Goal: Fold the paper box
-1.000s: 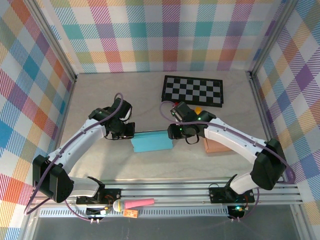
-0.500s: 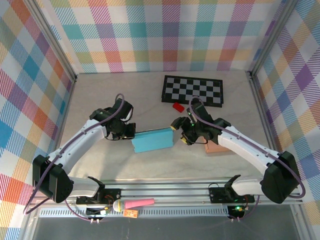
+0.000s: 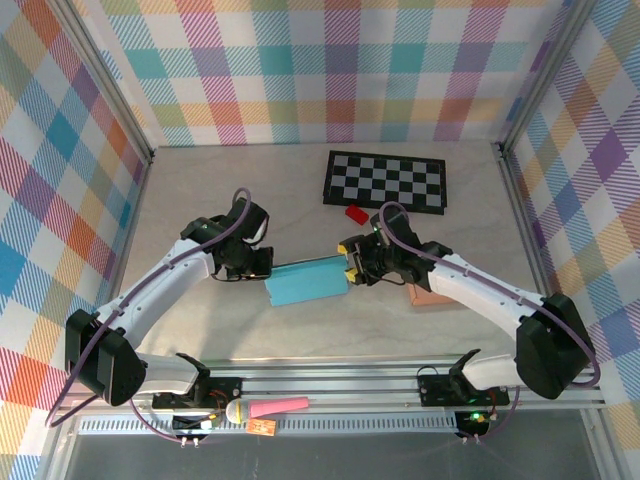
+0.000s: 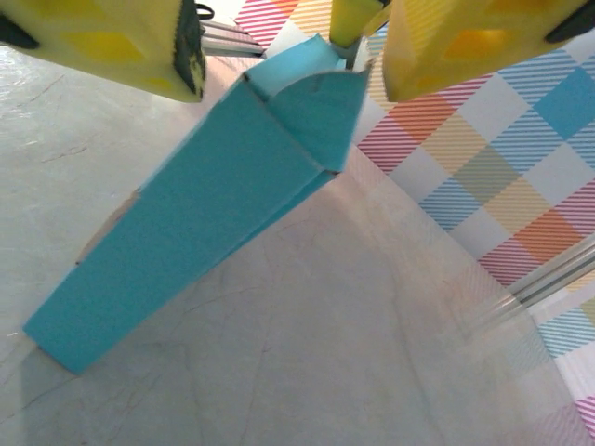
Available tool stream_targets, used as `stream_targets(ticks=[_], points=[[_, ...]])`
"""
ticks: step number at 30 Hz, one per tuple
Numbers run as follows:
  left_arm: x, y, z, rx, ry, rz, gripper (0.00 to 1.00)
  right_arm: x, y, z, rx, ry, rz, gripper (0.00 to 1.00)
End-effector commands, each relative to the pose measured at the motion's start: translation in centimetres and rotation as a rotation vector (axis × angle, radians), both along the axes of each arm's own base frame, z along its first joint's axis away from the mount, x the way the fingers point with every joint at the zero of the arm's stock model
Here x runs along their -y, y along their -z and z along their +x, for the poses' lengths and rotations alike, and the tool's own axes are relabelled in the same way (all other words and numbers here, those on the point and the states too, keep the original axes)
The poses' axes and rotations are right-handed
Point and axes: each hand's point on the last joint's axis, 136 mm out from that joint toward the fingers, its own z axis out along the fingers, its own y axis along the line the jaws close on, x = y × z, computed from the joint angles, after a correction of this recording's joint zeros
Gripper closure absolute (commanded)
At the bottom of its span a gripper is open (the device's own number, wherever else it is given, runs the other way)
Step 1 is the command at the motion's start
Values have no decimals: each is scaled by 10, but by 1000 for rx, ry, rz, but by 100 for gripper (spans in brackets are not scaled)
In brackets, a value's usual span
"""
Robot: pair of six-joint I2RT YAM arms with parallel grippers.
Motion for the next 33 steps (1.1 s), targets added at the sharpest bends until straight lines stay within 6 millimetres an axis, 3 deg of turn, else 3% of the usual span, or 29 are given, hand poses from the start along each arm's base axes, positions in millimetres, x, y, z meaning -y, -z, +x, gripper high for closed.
stream_targets(ticks=[1, 7, 11, 16, 19, 23, 33], points=[[-4, 9, -17, -84, -3, 38, 100, 2, 7, -4, -30, 19, 15, 52], [-2, 6, -17, -81, -7, 21, 99, 4, 14, -5, -28, 7, -14, 66], [2, -10, -18, -56, -46, -35, 66, 8, 23, -8, -40, -6, -46, 70], [4, -39, -17, 3, -173, -174, 47, 13, 30, -14, -61, -11, -70, 70], [-7, -43, -13, 7, -303, -256, 45, 14, 31, -15, -65, -12, -76, 71], [-12, -31, -7, -38, -420, -364, 45, 13, 32, -15, -71, -19, -81, 71], [-8, -13, 9, -63, -487, -451, 51, 14, 33, -19, -80, -30, -89, 72]])
